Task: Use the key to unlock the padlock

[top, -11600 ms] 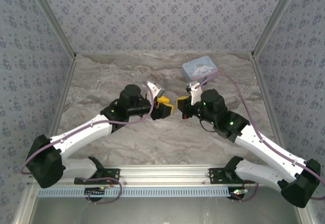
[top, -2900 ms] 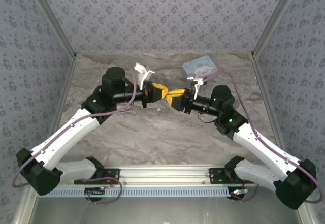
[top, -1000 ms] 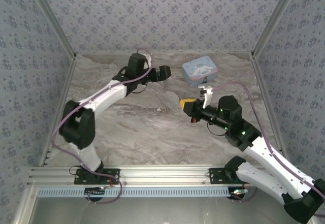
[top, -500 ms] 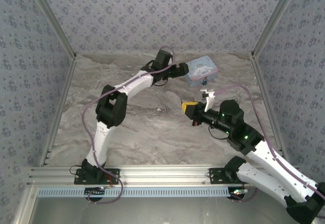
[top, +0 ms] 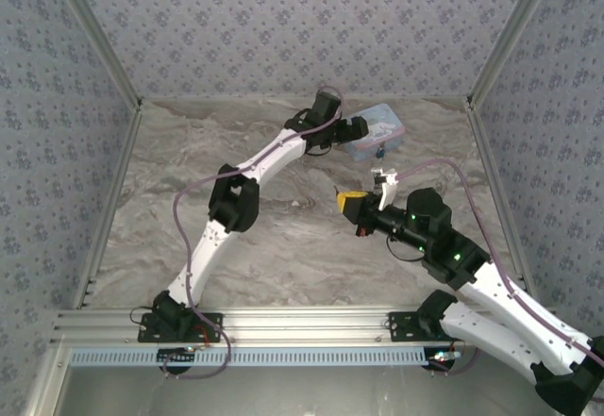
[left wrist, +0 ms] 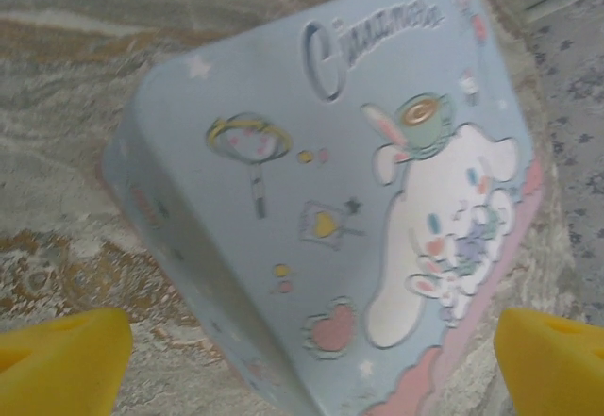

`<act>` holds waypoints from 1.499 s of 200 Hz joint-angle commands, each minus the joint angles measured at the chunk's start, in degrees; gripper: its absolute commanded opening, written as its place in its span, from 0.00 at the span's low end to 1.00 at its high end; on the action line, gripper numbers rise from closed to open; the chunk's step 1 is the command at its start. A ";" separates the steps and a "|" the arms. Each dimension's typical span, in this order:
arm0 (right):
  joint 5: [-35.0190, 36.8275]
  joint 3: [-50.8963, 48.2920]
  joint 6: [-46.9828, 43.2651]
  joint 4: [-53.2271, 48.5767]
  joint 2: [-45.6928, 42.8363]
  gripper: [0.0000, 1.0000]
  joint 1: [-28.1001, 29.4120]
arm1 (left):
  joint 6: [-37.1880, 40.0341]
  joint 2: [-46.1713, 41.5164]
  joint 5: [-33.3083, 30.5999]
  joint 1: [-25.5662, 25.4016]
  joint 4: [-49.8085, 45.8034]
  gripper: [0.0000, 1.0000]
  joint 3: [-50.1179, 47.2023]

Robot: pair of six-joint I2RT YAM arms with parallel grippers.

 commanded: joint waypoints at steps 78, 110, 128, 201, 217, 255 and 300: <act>2.52 0.27 0.60 -0.76 -0.74 0.00 0.54 | 4.10 2.00 -1.04 -0.70 -8.70 0.88 2.05; 2.61 0.86 0.44 -0.91 -0.74 0.00 0.54 | 4.85 0.83 -0.92 -0.94 -8.79 0.87 -0.90; 2.70 1.14 0.34 -1.37 -0.74 0.00 0.60 | 5.15 -0.68 -0.73 -0.98 -7.95 0.86 -4.05; 3.06 1.52 -0.01 -2.06 -0.74 0.00 0.54 | 6.95 -9.30 -1.54 -0.75 -1.46 0.86 -21.26; 3.11 1.53 -0.06 -2.12 -0.74 0.00 0.55 | 7.19 -12.38 -1.83 -0.59 0.94 0.86 -26.94; 3.23 1.46 -0.19 -2.34 -0.74 0.00 0.62 | 7.15 -21.83 -2.21 0.25 9.03 0.86 -43.79; 3.40 1.35 -0.37 -2.26 -0.39 0.00 0.57 | 7.77 -32.59 -3.53 1.46 14.13 0.86 -59.96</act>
